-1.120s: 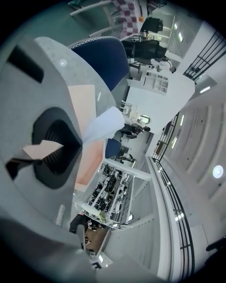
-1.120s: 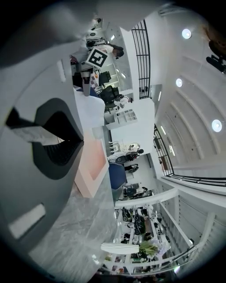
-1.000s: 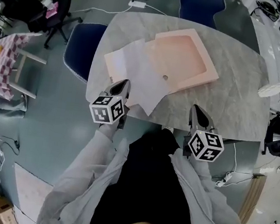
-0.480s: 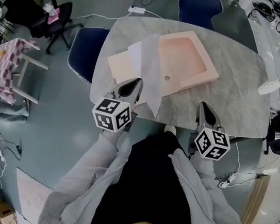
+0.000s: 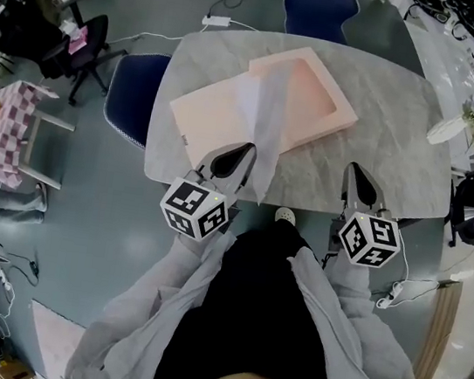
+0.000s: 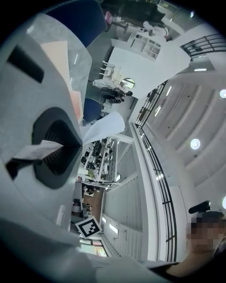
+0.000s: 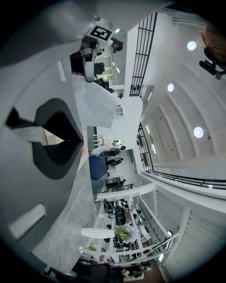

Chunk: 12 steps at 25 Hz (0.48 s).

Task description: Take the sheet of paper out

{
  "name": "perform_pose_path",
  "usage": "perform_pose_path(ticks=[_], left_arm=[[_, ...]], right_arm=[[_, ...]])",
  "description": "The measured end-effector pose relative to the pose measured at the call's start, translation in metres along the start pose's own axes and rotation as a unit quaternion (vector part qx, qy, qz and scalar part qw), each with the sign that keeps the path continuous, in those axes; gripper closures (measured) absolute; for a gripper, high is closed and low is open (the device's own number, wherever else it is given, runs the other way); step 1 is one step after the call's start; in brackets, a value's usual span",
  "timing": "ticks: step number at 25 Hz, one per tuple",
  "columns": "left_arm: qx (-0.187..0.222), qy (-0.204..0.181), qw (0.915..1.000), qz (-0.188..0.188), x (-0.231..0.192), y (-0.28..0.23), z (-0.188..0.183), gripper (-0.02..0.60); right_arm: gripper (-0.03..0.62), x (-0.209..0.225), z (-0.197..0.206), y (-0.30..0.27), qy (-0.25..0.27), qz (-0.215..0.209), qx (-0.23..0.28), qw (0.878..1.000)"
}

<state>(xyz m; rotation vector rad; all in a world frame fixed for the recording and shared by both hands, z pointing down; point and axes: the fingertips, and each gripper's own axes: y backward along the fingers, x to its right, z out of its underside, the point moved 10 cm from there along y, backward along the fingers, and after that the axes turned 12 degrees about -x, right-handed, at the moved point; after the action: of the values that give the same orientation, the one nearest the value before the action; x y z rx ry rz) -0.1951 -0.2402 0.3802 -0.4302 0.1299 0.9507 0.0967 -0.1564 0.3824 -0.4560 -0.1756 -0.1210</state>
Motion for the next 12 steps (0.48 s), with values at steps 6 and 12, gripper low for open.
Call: perform_pose_path(ticks=[6,12], left_arm=[[-0.004,-0.031,0.9983,0.049,0.02,-0.016,0.004,0.577],[-0.022,-0.042,0.9964,0.07,0.028,-0.03,0.011,0.578]], right_arm=[[0.585,0.009,0.008,0.022,-0.003,0.0,0.009,1.0],[0.585,0.011,0.018,0.031,-0.004,0.001,-0.003,1.0]])
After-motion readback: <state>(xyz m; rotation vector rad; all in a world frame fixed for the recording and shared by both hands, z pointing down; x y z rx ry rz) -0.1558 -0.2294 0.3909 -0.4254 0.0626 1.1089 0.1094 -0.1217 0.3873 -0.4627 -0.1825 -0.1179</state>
